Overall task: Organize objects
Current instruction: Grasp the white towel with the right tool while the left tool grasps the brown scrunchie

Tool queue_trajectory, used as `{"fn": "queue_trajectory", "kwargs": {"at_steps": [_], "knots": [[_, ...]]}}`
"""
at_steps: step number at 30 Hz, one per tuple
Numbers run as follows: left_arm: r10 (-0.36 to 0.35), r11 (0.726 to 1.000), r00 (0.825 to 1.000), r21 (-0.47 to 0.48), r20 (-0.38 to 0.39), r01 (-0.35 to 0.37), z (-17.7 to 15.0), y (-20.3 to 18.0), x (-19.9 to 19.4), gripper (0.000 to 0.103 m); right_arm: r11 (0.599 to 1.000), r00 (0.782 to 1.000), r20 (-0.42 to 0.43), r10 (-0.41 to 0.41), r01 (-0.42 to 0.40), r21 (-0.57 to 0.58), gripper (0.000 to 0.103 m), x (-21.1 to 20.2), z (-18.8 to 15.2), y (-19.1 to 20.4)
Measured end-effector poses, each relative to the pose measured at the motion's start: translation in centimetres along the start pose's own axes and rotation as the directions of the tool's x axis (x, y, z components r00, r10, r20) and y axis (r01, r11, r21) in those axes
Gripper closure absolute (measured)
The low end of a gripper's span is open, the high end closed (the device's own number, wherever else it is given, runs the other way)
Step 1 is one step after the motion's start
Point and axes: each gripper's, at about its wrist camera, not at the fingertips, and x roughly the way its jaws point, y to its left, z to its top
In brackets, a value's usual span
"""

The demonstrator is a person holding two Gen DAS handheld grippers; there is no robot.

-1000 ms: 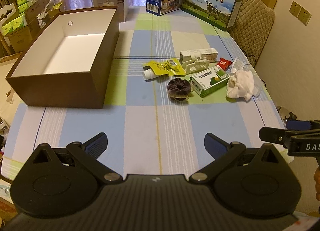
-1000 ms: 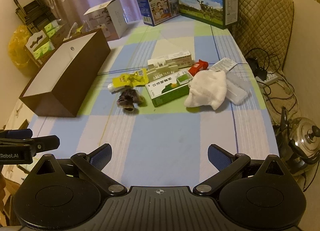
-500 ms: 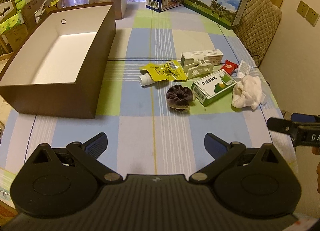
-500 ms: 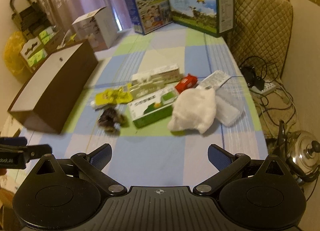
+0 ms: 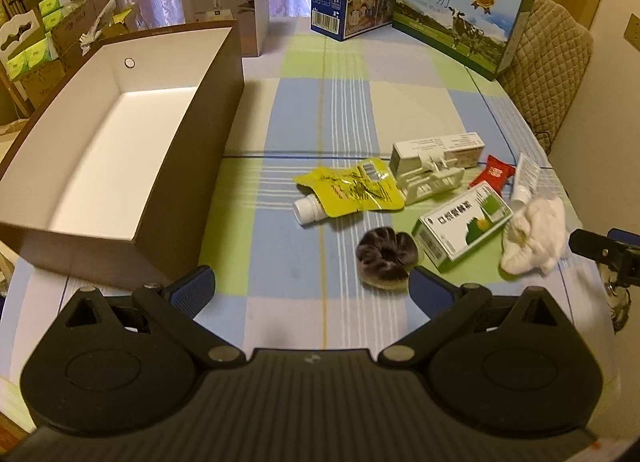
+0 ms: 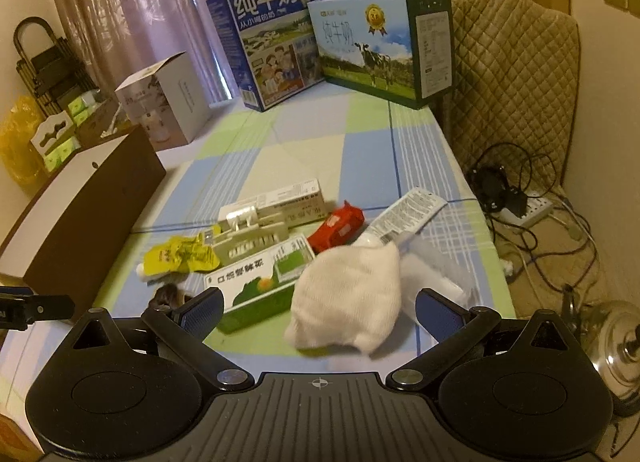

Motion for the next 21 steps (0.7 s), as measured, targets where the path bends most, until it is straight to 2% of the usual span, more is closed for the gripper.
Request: {"fn": "queue_trajectory", "kwargs": {"at_steps": [16, 21], "knots": [[0.029, 0.999, 0.998, 0.015, -0.056, -0.029, 0.5, -0.9, 4.7, 0.001, 0.999, 0.998, -0.064, 0.013, -0.015, -0.034, 0.003, 5.6, 0.5, -2.4], [0.035, 0.999, 0.997, 0.015, -0.068, -0.034, 0.5, -1.0, 5.5, 0.001, 0.995, 0.996, -0.088, 0.005, -0.013, -0.096, 0.02, 7.1, 0.1, -1.9]]}}
